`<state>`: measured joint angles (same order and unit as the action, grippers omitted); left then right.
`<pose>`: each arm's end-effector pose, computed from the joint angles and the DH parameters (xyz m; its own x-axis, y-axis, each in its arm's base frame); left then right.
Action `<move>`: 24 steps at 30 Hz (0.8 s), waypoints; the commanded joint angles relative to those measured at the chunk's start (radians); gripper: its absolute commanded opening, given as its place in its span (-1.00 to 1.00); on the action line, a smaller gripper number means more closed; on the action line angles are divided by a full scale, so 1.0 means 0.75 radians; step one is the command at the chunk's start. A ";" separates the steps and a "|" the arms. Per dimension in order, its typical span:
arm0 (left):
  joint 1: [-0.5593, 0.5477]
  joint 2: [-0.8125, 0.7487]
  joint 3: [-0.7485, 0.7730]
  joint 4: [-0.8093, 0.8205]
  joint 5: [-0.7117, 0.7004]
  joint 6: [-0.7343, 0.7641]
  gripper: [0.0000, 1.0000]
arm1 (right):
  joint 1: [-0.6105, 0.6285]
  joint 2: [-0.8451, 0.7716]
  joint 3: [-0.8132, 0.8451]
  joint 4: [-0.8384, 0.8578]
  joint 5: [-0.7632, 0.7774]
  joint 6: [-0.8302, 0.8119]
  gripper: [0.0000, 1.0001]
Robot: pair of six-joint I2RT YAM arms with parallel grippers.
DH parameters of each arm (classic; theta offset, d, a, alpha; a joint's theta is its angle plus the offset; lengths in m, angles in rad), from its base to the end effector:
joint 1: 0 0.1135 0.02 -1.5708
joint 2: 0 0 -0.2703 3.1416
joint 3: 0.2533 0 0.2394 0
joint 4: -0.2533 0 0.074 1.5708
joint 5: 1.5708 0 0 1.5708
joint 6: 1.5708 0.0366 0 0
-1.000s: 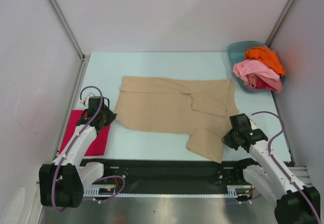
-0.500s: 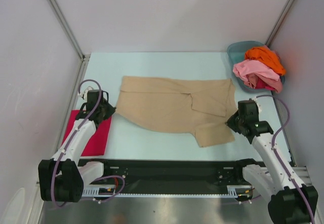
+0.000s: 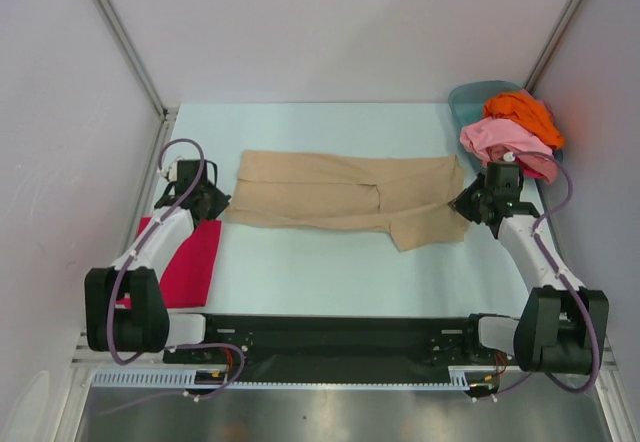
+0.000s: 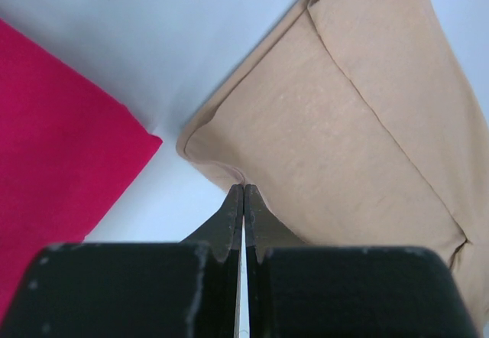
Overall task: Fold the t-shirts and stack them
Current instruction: Fold the tshirt
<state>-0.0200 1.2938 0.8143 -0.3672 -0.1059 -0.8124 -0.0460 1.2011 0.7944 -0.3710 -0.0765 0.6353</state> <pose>0.2525 -0.0012 0.2371 -0.4787 -0.7124 -0.5131 -0.5782 0.6956 -0.4264 0.2375 -0.0081 0.2514 -0.5692 0.6185 -0.5417 0.4091 0.7846 0.4660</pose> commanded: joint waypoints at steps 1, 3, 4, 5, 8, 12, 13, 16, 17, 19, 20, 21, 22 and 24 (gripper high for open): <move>0.023 0.083 0.098 0.072 -0.014 -0.029 -0.99 | -0.018 0.087 0.106 0.169 -0.133 -0.043 -1.00; 0.023 0.126 0.127 0.076 -0.006 -0.034 -0.99 | -0.021 0.143 0.147 0.165 -0.145 -0.045 -1.00; 0.023 0.171 0.162 0.080 0.000 -0.038 -0.99 | -0.023 0.186 0.176 0.165 -0.156 -0.047 -1.00; 0.023 0.211 0.192 0.083 0.006 -0.040 -0.99 | -0.027 0.202 0.188 0.169 -0.166 -0.047 -1.00; 0.023 0.265 0.235 0.087 0.018 -0.044 -0.99 | -0.033 0.255 0.233 0.176 -0.180 -0.043 -1.00; 0.023 0.334 0.299 0.097 0.025 -0.056 -0.99 | -0.043 0.315 0.280 0.194 -0.195 -0.047 -1.00; 0.023 0.349 0.311 0.099 0.027 -0.056 -0.99 | -0.049 0.331 0.297 0.194 -0.201 -0.045 -1.00; 0.023 0.406 0.358 0.097 0.027 -0.064 -1.00 | -0.057 0.403 0.360 0.202 -0.237 -0.049 -1.00; 0.023 0.430 0.368 0.099 0.027 -0.068 -0.99 | -0.061 0.425 0.378 0.200 -0.246 -0.051 -1.00; 0.023 0.453 0.397 0.097 0.033 -0.081 -0.99 | -0.063 0.481 0.432 0.188 -0.250 -0.056 -1.00; 0.023 0.469 0.409 0.097 0.037 -0.081 -0.99 | -0.070 0.495 0.448 0.182 -0.250 -0.058 -1.00; 0.023 0.490 0.432 0.097 0.039 -0.083 -0.99 | -0.074 0.519 0.464 0.180 -0.250 -0.058 -1.00; 0.057 0.504 0.444 0.097 0.041 -0.083 -0.99 | -0.076 0.530 0.471 0.180 -0.254 -0.058 -1.00; 0.061 0.547 0.487 0.093 0.041 -0.077 -0.99 | -0.082 0.558 0.483 0.180 -0.256 -0.056 -1.00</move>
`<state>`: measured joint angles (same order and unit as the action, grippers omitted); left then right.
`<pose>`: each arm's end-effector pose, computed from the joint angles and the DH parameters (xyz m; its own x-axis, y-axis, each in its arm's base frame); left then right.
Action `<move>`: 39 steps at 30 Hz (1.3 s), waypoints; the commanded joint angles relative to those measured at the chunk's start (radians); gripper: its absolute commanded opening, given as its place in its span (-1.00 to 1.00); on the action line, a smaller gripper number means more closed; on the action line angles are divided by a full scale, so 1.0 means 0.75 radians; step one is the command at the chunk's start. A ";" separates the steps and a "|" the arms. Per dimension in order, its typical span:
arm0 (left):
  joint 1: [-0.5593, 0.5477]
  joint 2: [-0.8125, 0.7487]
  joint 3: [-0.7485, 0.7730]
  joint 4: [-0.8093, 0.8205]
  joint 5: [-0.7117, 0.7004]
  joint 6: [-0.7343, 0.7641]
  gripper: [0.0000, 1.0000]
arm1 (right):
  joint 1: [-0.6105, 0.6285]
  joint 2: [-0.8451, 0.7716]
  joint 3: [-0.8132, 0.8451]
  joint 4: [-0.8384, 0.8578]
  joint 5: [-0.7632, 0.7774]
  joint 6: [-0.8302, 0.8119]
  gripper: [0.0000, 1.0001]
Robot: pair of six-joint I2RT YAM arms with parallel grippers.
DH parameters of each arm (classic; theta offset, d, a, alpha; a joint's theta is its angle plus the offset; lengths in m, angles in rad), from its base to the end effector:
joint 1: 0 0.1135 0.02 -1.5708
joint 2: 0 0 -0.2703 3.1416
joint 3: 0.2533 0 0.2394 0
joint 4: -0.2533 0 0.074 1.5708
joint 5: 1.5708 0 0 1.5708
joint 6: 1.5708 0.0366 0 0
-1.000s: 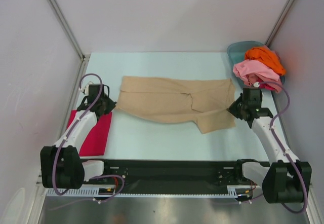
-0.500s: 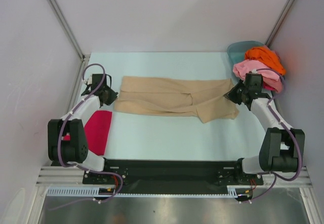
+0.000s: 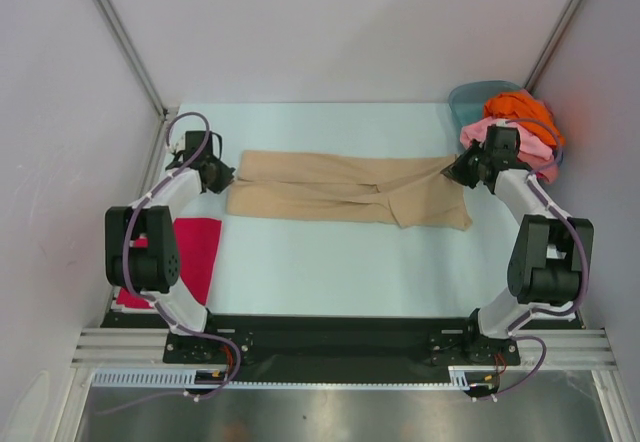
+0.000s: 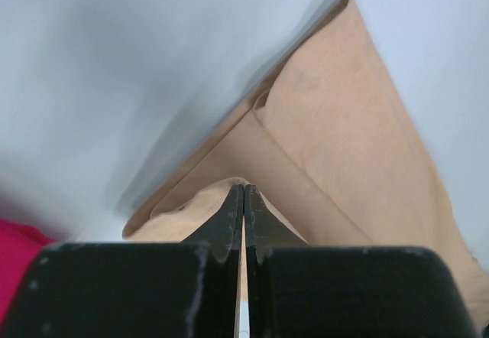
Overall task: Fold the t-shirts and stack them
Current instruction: Fold the tshirt
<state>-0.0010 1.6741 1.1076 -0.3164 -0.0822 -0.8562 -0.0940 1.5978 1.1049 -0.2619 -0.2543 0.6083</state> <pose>0.3458 0.0027 0.2232 -0.4677 -0.7523 -0.4640 -0.6171 0.6537 -0.4380 0.3389 -0.0227 0.2519 -0.6121 0.6133 -0.4993 0.3147 0.7681 0.5577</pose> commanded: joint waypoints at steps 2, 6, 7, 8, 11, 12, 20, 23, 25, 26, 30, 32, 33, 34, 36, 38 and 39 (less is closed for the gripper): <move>0.040 0.075 0.129 0.013 0.026 -0.016 -0.99 | -0.022 0.048 0.085 0.034 -0.021 -0.022 -1.00; 0.040 0.142 0.186 -0.005 0.032 -0.014 -0.99 | -0.040 0.091 0.102 0.040 -0.023 -0.022 -1.00; 0.040 0.153 0.190 -0.012 0.024 -0.018 -0.99 | -0.042 0.099 0.106 0.040 -0.023 -0.022 -1.00; 0.042 0.157 0.190 -0.014 0.012 -0.018 -0.99 | -0.044 0.115 0.114 0.044 -0.023 -0.024 -1.00; 0.046 0.171 0.194 -0.012 0.001 -0.020 -0.99 | -0.051 0.156 0.130 0.063 -0.041 -0.020 -1.00; 0.048 0.177 0.202 -0.014 0.007 -0.020 -0.99 | -0.051 0.170 0.136 0.065 -0.056 -0.019 -1.00; 0.052 0.200 0.221 -0.032 -0.001 -0.014 -0.99 | -0.053 0.263 0.171 0.085 -0.095 -0.028 -1.00; 0.052 0.226 0.241 -0.034 0.020 -0.002 -0.99 | -0.053 0.279 0.179 0.087 -0.088 -0.028 -1.00; 0.052 0.237 0.241 -0.034 0.024 0.000 -0.99 | -0.055 0.287 0.183 0.089 -0.084 -0.028 -0.99; 0.052 0.237 0.241 -0.034 0.030 0.000 -1.00 | -0.053 0.289 0.185 0.091 -0.082 -0.032 -0.99; 0.052 0.230 0.227 -0.034 0.007 -0.006 -0.99 | -0.055 0.312 0.196 0.093 -0.080 -0.040 -0.95; 0.056 0.232 0.231 -0.036 0.001 -0.006 -0.99 | -0.059 0.334 0.206 0.098 -0.084 -0.046 -0.90; 0.054 0.234 0.241 -0.036 0.001 -0.002 -0.99 | -0.061 0.342 0.212 0.100 -0.088 -0.054 -0.89; 0.054 0.239 0.247 -0.036 0.001 0.002 -0.99 | -0.063 0.355 0.220 0.106 -0.093 -0.064 -0.79; 0.059 0.245 0.286 -0.040 -0.025 0.037 -0.82 | -0.069 0.393 0.271 0.124 -0.095 -0.142 -0.55; 0.059 0.216 0.303 -0.055 -0.054 0.053 -0.43 | -0.095 0.422 0.330 0.106 -0.113 -0.197 -0.31; 0.059 0.196 0.301 -0.065 -0.066 0.060 -0.28 | -0.100 0.432 0.381 0.088 -0.121 -0.244 -0.22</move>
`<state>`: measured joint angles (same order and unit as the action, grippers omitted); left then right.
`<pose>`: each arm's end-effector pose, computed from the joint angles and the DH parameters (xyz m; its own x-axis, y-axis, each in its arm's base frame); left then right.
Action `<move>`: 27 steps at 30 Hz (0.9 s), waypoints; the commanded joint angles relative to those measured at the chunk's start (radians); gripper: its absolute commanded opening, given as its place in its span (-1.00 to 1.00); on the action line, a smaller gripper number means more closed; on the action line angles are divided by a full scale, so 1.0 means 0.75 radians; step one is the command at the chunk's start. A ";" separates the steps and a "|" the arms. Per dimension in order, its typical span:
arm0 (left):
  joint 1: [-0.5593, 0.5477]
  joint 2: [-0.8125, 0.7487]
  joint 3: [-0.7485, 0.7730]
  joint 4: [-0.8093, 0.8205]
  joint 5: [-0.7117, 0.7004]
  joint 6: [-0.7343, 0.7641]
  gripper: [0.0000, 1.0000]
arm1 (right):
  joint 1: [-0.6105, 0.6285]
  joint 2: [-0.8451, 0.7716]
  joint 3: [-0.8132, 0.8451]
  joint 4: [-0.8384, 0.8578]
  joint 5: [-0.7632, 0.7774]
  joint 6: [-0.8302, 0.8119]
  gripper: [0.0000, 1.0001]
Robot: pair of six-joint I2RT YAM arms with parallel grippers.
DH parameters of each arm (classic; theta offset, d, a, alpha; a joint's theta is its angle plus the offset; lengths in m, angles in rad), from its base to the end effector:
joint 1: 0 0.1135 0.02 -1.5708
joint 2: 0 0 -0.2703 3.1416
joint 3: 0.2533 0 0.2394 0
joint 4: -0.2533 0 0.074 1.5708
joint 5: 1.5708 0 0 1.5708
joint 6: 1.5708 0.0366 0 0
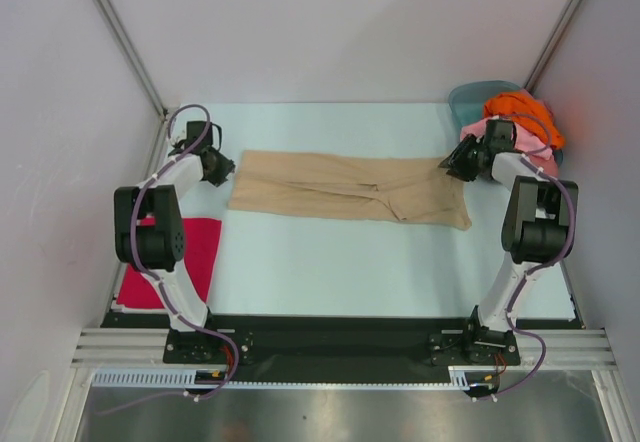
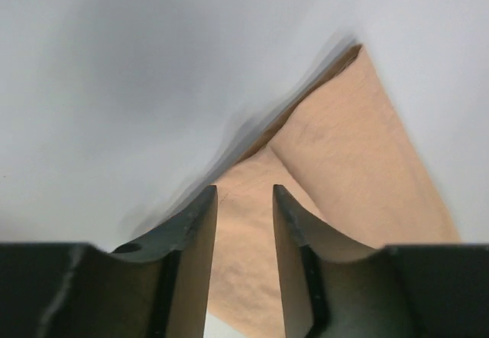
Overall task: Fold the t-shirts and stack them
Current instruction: Fold the tshirt
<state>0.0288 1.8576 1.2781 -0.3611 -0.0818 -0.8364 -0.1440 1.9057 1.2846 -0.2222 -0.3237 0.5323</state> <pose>0.3881 0.0142 0.2068 -0.4842 -0.7540 -0.4439 -0.6509 0.6494 -0.3932 0.4020 -0.0465 0.2015 -0.6740 0.5839 -0.4524 0.3120 0.7802 0.5422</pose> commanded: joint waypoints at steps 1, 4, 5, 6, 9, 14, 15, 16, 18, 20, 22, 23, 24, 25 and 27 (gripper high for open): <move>0.019 -0.077 0.065 -0.011 -0.083 0.039 -0.15 | -0.033 0.012 0.163 0.006 -0.025 -0.172 -0.09; 0.019 -0.245 0.008 -0.028 -0.146 0.088 0.16 | 0.024 -0.080 0.226 -0.137 0.149 -0.280 0.05; 0.019 -0.286 -0.019 -0.024 -0.153 0.092 0.18 | 0.067 -0.111 0.226 -0.182 0.202 -0.301 0.10; 0.021 -0.377 -0.088 -0.014 -0.141 0.091 0.19 | 0.094 -0.182 0.210 -0.190 0.271 -0.301 0.19; 0.013 -0.468 -0.263 0.101 0.029 0.060 0.18 | 0.234 -0.266 0.116 -0.172 0.280 -0.205 0.22; -0.067 -0.507 -0.446 0.293 0.236 0.070 0.03 | 0.539 -0.328 -0.027 -0.091 0.325 -0.041 0.22; -0.079 -0.497 -0.456 0.289 0.234 0.092 0.03 | 0.625 -0.326 -0.048 -0.078 0.376 -0.027 0.21; -0.091 -0.483 -0.463 0.287 0.228 0.101 0.02 | 0.660 -0.324 -0.070 -0.021 0.384 -0.017 0.19; -0.104 -0.456 -0.479 0.287 0.240 0.107 -0.02 | 0.723 -0.312 -0.125 0.016 0.417 0.028 0.02; -0.104 -0.407 -0.481 0.297 0.244 0.119 -0.11 | 0.797 -0.273 -0.150 0.073 0.429 0.039 -0.19; -0.104 -0.370 -0.463 0.305 0.252 0.127 -0.15 | 0.844 -0.244 -0.160 0.102 0.430 0.057 -0.49; -0.104 -0.352 -0.455 0.308 0.258 0.131 -0.17 | 0.851 -0.224 -0.160 0.106 0.430 0.061 -0.58; -0.104 -0.313 -0.432 0.308 0.267 0.135 -0.19 | 0.861 -0.193 -0.160 0.110 0.484 0.071 -0.70; -0.106 -0.299 -0.424 0.308 0.273 0.133 -0.22 | 0.867 -0.175 -0.160 0.128 0.487 0.074 -0.75; -0.106 -0.256 -0.406 0.320 0.285 0.127 -0.24 | 0.875 -0.134 -0.158 0.147 0.489 0.071 -0.82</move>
<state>-0.0521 1.6356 0.9268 -0.1696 0.0994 -0.7647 0.5045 1.7748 1.1599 -0.1890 -0.0132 0.5632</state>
